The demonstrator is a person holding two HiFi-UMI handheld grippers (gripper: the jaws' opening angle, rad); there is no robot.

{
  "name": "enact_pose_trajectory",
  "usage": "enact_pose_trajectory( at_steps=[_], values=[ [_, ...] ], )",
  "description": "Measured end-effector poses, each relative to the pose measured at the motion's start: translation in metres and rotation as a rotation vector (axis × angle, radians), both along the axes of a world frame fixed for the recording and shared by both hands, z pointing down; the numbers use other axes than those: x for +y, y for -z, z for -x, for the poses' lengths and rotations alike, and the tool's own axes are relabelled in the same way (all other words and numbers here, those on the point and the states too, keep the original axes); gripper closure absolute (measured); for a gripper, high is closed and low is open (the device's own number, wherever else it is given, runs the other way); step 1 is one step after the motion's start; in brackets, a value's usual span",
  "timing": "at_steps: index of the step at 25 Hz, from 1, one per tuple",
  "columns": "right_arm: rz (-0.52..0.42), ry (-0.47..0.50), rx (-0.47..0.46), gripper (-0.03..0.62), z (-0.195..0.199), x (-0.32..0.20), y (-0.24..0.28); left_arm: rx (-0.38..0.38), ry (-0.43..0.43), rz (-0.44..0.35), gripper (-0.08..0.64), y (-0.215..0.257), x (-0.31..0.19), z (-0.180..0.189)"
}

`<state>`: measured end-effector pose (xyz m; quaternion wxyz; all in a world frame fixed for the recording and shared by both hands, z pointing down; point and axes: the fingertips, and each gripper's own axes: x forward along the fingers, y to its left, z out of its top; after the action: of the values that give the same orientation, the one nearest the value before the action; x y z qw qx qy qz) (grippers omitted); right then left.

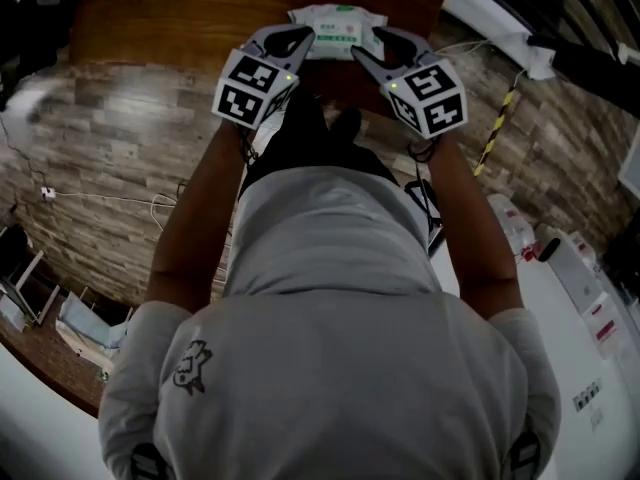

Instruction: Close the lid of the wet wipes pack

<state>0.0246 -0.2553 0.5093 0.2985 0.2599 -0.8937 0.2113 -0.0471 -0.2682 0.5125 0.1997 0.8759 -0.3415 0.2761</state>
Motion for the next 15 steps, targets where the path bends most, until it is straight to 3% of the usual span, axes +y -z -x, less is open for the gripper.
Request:
enact_pose_trajectory(
  at_steps=[9, 15],
  values=[
    [-0.202, -0.017, -0.088, 0.416, -0.032, 0.021, 0.107, 0.020, 0.058, -0.196, 0.546, 0.108, 0.024, -0.009],
    [-0.311, -0.026, -0.162, 0.466, -0.050, 0.041, 0.169, 0.067, 0.081, -0.341, 0.546, 0.185, 0.049, -0.021]
  ],
)
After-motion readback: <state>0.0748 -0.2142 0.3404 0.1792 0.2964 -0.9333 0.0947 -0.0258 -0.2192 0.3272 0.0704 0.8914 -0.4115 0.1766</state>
